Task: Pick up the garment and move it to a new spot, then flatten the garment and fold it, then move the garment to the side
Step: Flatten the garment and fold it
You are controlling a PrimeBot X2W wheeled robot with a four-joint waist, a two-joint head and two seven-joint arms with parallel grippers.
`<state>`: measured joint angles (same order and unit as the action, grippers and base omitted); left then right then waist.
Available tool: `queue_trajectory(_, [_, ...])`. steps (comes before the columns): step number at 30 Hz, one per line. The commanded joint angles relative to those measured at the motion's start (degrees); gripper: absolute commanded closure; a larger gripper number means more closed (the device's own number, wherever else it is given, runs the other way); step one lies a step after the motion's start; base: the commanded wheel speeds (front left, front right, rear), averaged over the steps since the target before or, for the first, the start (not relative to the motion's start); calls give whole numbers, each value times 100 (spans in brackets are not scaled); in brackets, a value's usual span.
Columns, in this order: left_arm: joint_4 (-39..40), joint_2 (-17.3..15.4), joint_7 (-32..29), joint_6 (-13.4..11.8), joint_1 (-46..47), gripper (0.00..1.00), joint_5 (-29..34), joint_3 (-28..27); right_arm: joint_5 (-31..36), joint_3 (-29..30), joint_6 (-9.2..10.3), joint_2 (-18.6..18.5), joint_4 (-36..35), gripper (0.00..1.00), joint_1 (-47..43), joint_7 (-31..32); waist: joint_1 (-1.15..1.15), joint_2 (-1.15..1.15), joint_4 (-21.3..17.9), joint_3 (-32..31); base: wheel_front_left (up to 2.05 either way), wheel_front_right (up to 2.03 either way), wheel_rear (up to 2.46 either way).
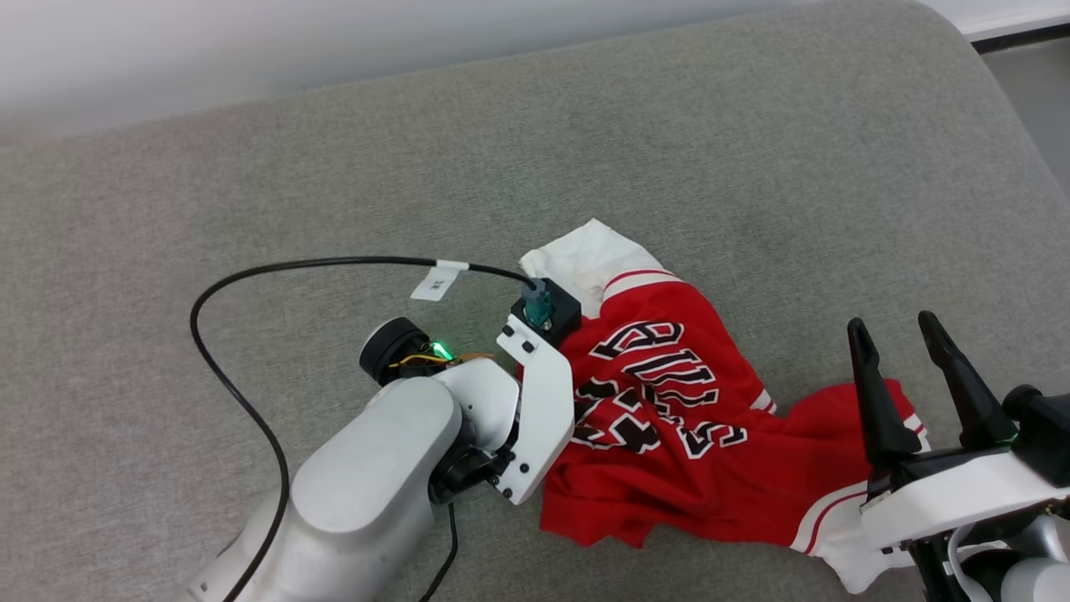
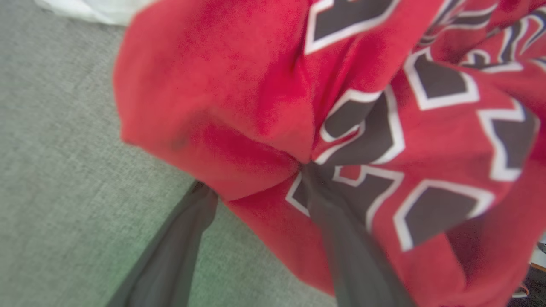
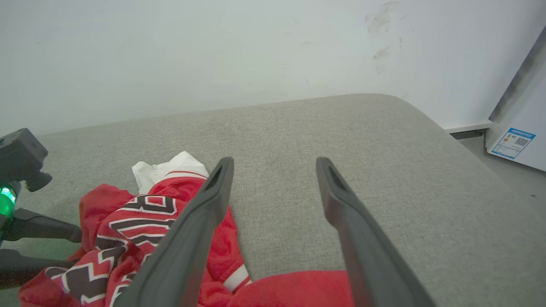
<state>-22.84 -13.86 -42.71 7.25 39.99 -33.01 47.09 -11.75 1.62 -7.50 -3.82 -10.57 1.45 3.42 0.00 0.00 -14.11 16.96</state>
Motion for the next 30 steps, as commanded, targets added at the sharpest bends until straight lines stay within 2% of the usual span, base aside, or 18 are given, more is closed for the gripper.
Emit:
queue_trajectory(1, [-211, -84, -315, 32, -247, 61, -113, 249, -39, -13, 2, 29, 18, 0, 95, -39, 0, 0, -46, 8, 0, 0, 0])
queue_trajectory(2, [-214, -112, -450, 35, -235, 73, -170, 358, -39, -18, 2, 34, 13, 0, 101, -51, 0, 0, -63, 7, 0, 0, 0])
queue_trajectory(3, [-202, -151, -514, 35, -202, 100, -194, 436, -32, -27, 2, 40, 10, 0, 105, -50, 0, 0, -82, 5, 0, 0, 0])
queue_trajectory(6, [-147, -251, -431, 24, -103, 100, -276, 522, -23, -36, 2, 57, 0, 0, 74, -73, 0, 0, -108, -22, 0, 0, 0])
queue_trajectory(8, [-109, -257, -106, 6, -24, 100, -215, 423, -9, -2, 2, 66, 0, 0, 16, -73, 0, 0, -67, -91, 0, 0, 0])
queue_trajectory(12, [95, -314, 648, -222, 90, 100, -6, 182, 35, 69, 2, 78, -116, 0, -55, -7, 0, 0, 180, -246, 0, 0, 0])
queue_trajectory(15, [315, -379, 1123, -455, 8, 100, 79, -6, 84, 159, 2, 75, -199, 0, -142, 56, 0, 0, 454, -388, 0, 0, 0])
queue_trajectory(22, [958, -770, 1909, -1090, -501, 100, 44, -551, 175, 317, 2, 62, -445, 0, -257, 242, 0, 0, 1130, -626, 0, 0, 0])
queue_trajectory(30, [1647, -1221, 2301, -1906, -2076, 100, -491, -1160, 182, 391, 2, 39, -536, 0, -388, 400, 0, 0, 1589, -858, 0, 0, 0])
